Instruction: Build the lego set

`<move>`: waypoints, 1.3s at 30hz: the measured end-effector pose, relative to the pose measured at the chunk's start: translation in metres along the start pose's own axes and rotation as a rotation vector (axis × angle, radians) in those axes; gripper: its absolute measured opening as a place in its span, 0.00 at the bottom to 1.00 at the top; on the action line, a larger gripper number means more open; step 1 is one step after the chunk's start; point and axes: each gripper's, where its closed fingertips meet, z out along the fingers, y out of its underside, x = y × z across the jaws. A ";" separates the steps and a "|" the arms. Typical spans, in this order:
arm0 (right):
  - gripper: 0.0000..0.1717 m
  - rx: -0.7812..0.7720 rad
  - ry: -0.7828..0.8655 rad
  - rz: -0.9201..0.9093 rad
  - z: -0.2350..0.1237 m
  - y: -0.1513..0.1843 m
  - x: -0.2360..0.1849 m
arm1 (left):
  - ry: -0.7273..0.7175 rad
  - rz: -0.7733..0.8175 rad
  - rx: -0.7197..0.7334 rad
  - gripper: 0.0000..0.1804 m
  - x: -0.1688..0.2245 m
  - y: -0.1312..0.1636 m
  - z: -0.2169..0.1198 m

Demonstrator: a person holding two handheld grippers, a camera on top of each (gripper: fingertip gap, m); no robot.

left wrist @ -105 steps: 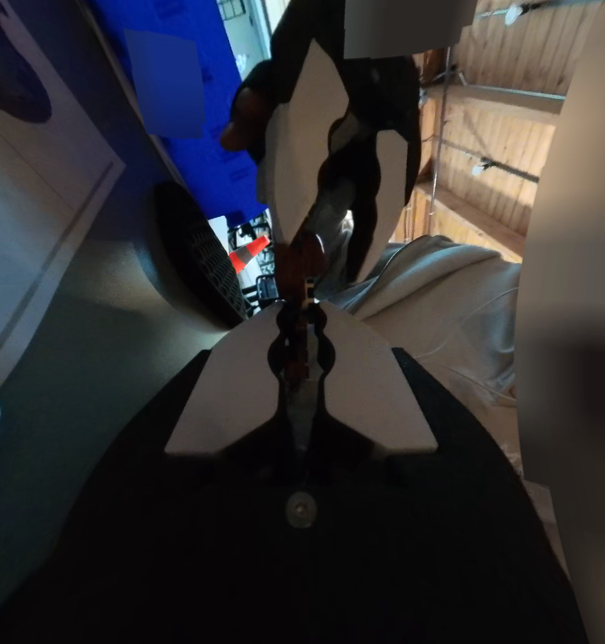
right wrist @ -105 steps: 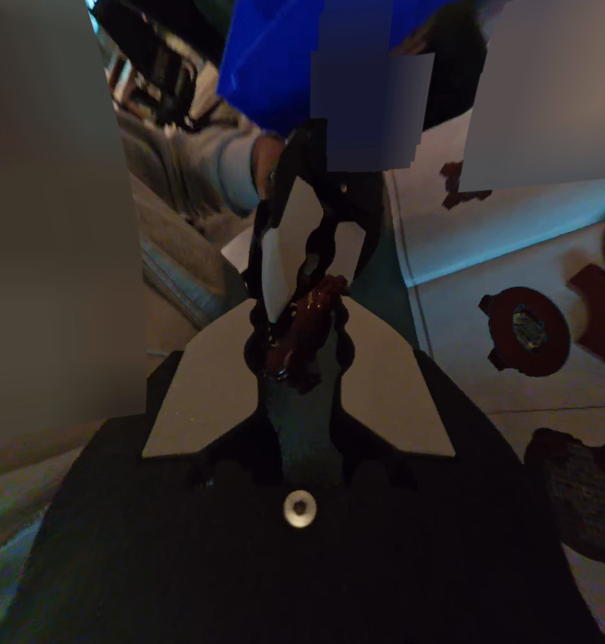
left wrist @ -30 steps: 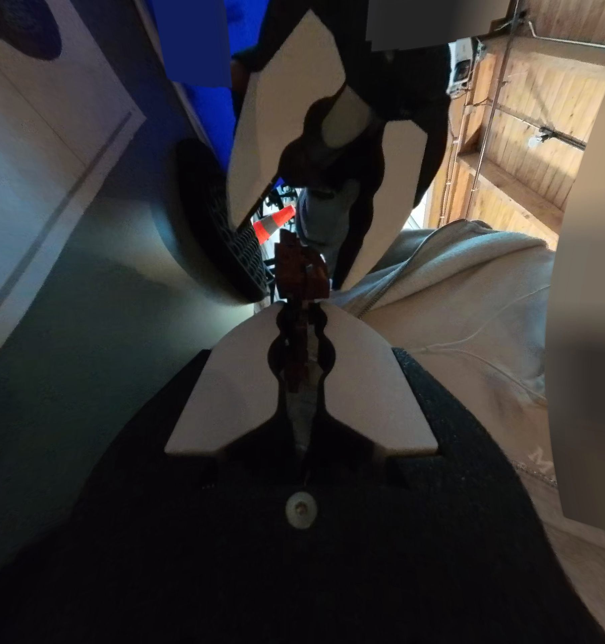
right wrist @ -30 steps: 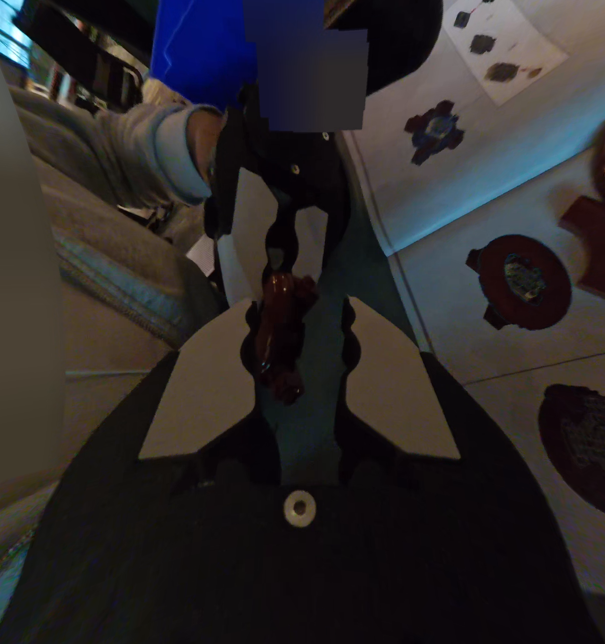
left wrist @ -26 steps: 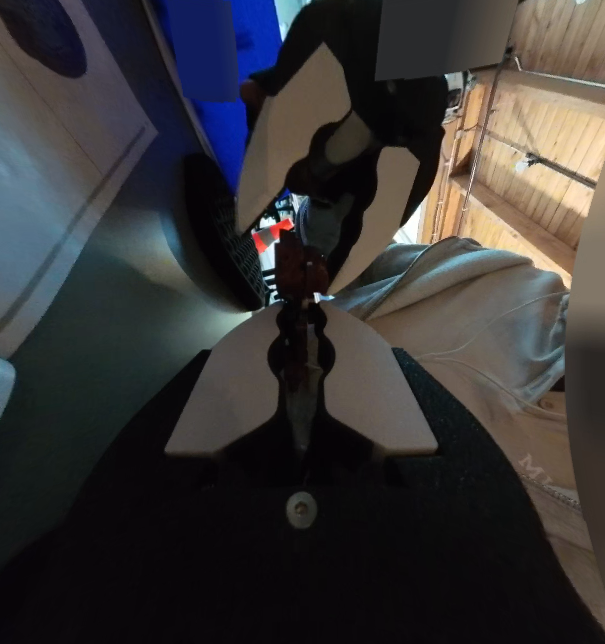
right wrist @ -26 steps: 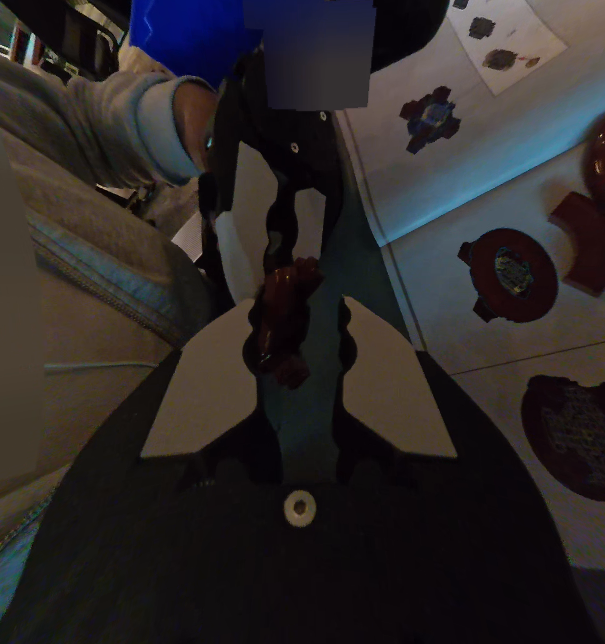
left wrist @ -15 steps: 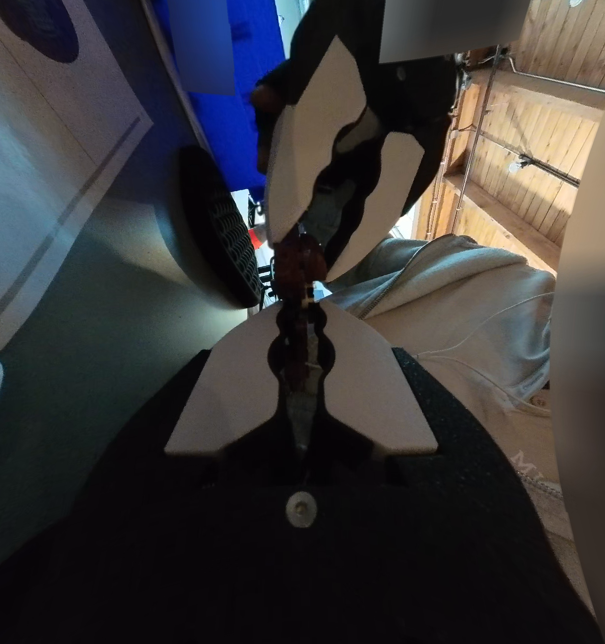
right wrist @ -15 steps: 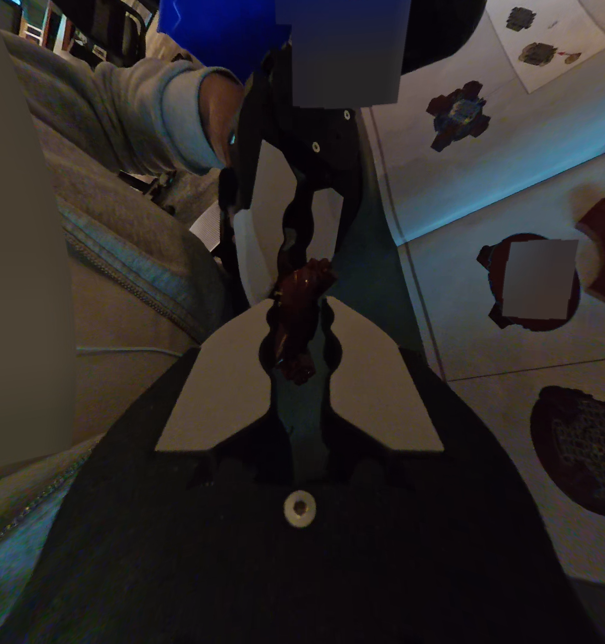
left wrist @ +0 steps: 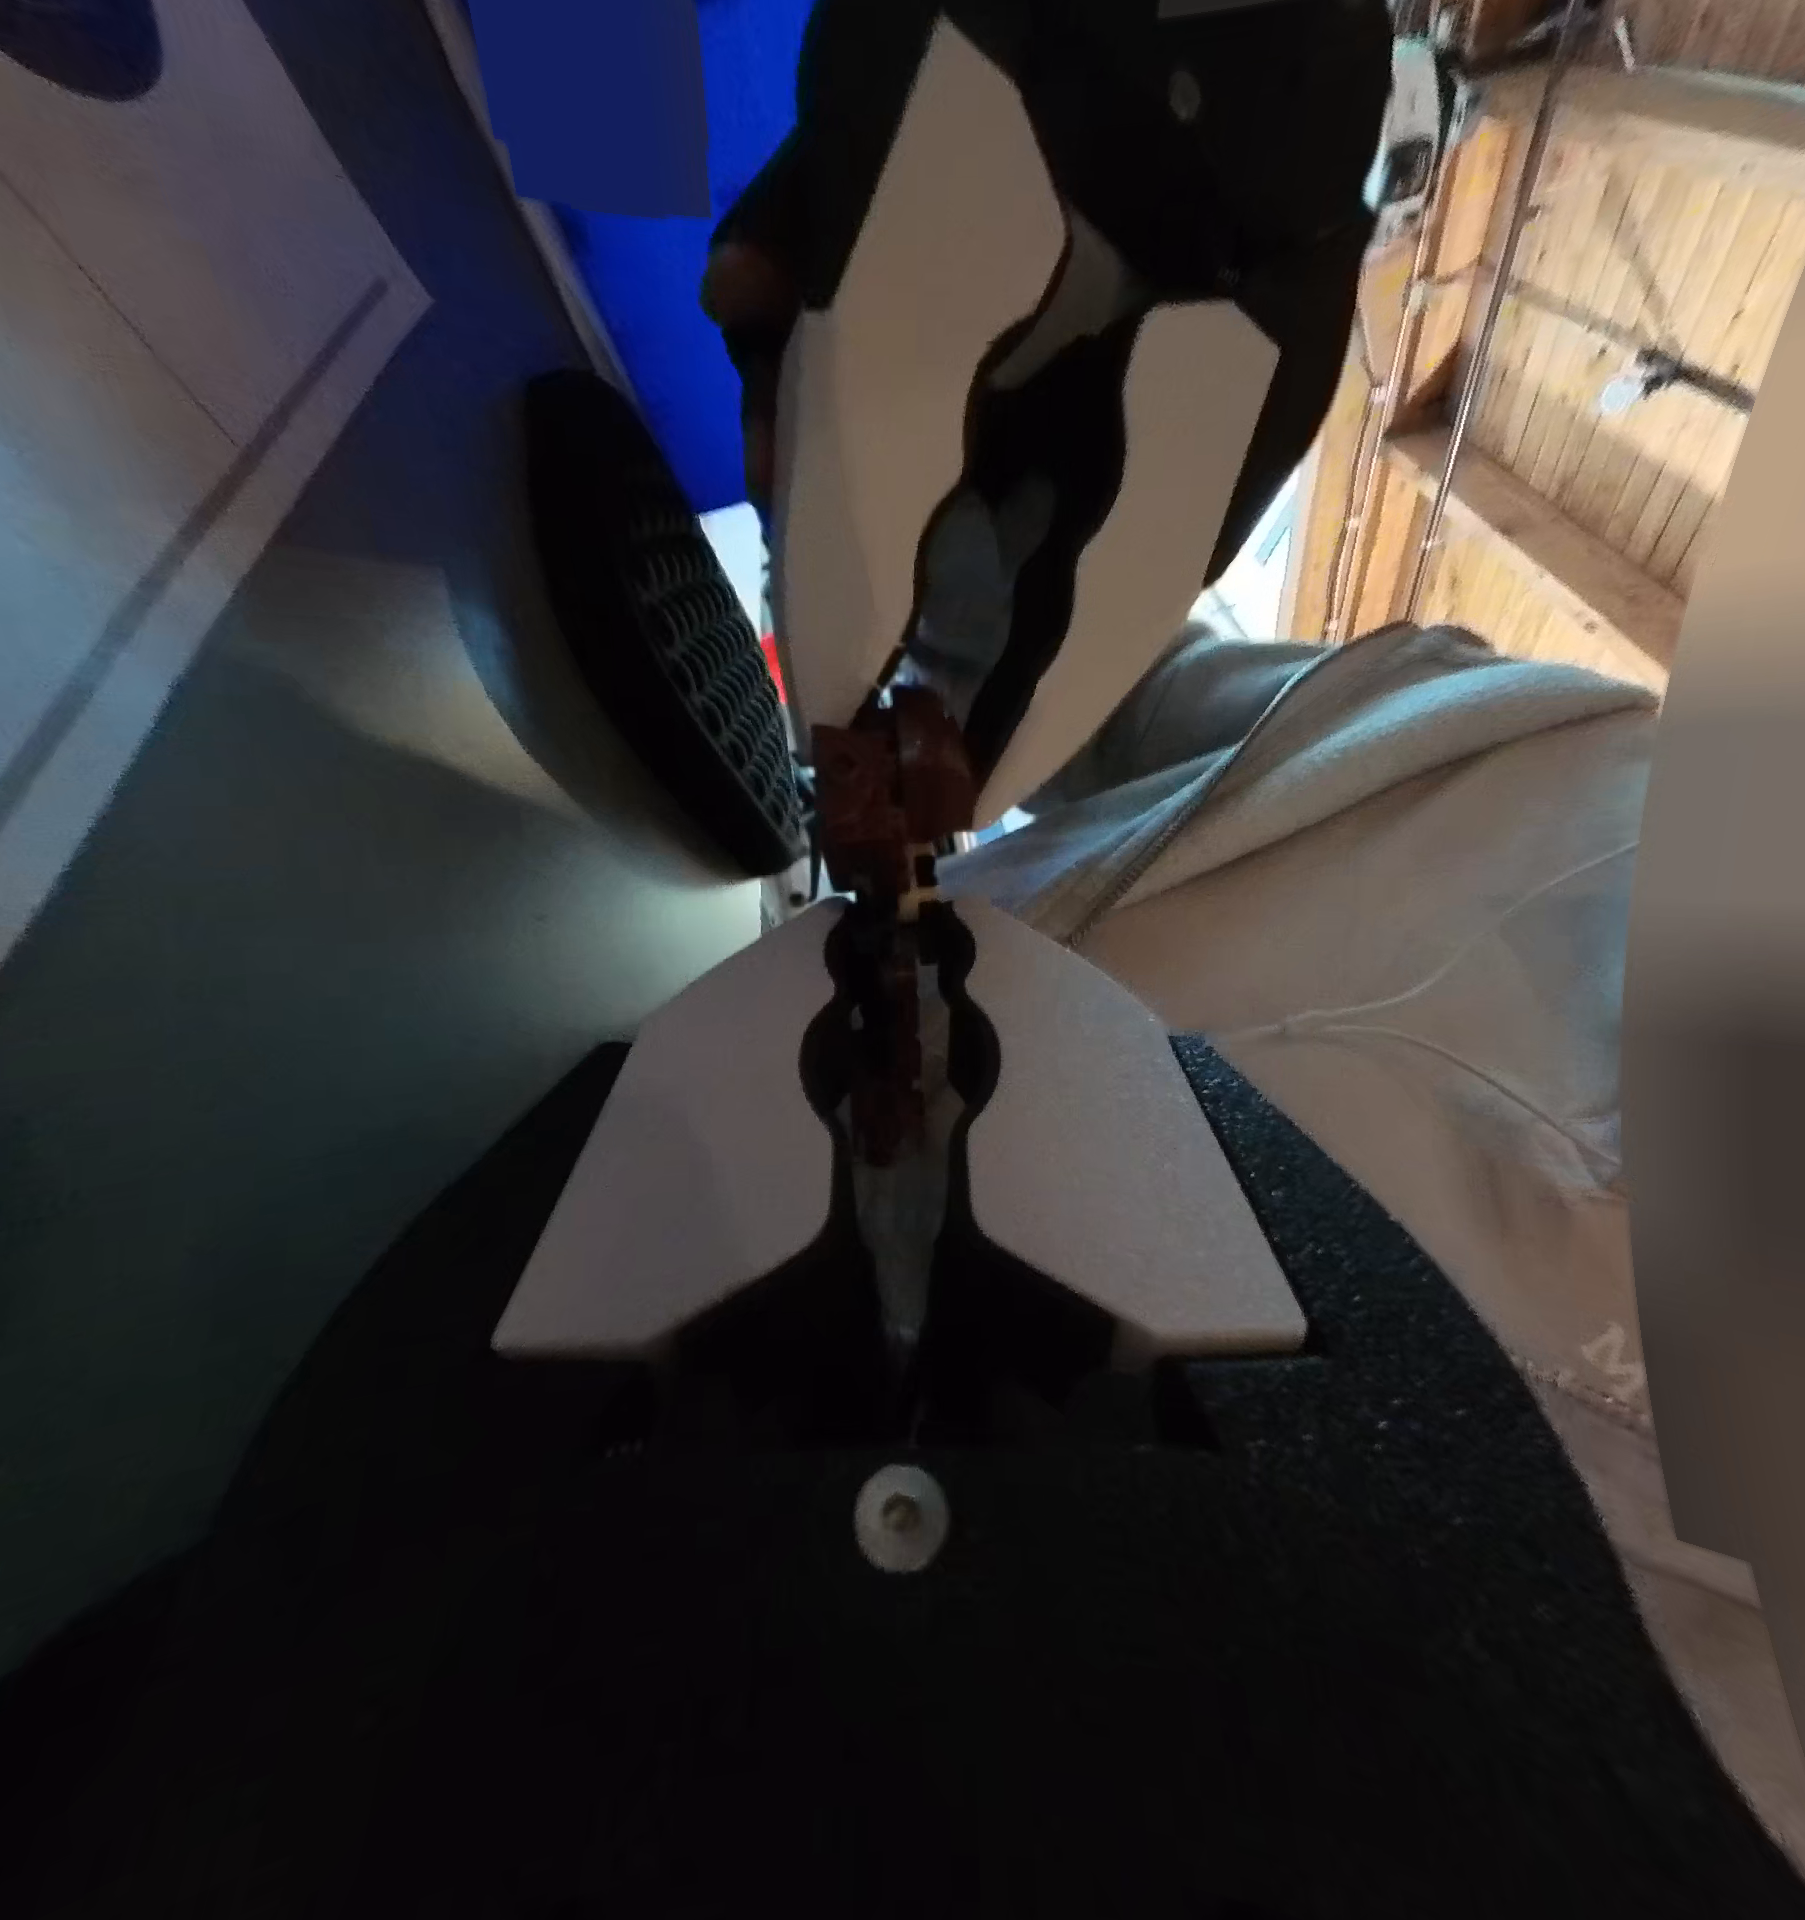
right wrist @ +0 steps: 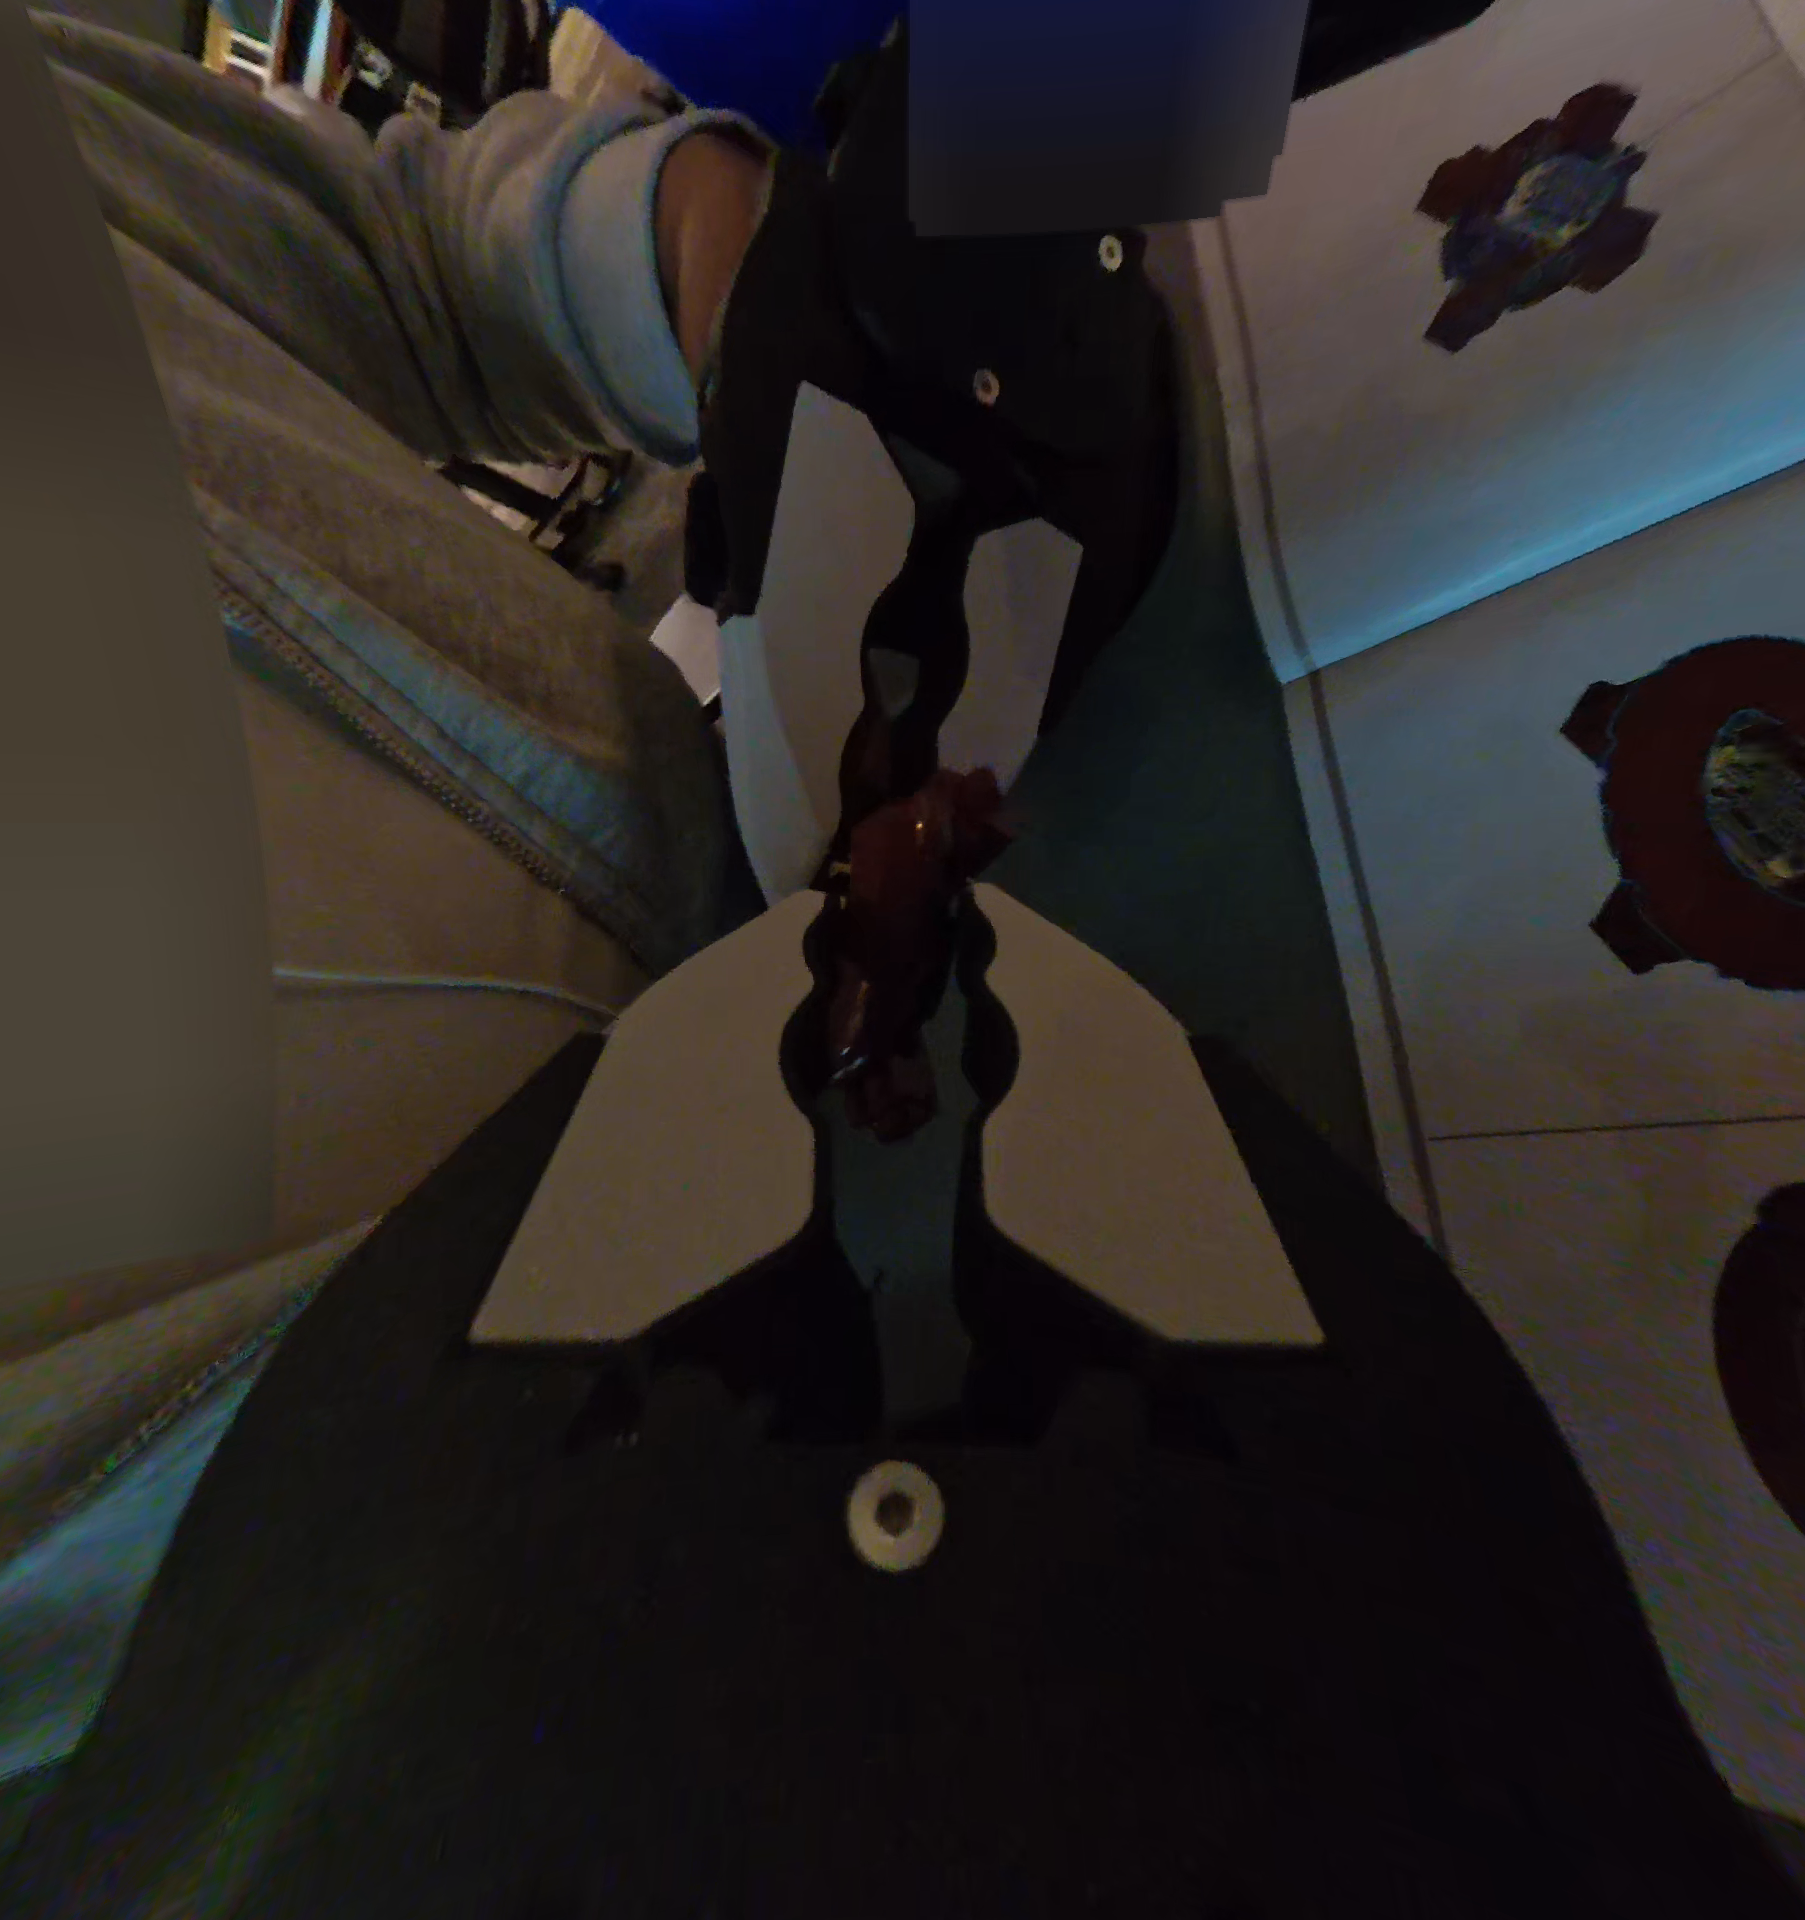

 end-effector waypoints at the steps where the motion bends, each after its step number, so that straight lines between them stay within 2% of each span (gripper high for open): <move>1: 0.11 -0.012 -0.015 0.004 0.000 0.001 -0.001 | -0.001 0.006 -0.013 0.07 0.000 0.002 0.001; 9: 0.10 -0.108 -0.058 0.007 0.003 0.009 -0.006 | 0.000 0.021 -0.069 0.07 0.001 0.010 0.004; 17: 0.11 -0.326 -0.063 -0.028 0.006 0.015 -0.011 | 0.049 -0.017 -0.129 0.07 0.004 0.016 0.006; 24: 0.15 -0.448 -0.096 -0.038 0.008 0.019 -0.013 | 0.071 -0.038 -0.138 0.07 0.006 0.016 0.005; 39: 0.16 -0.577 -0.092 -0.081 0.007 0.019 -0.010 | 0.071 -0.047 -0.164 0.07 0.004 0.019 0.007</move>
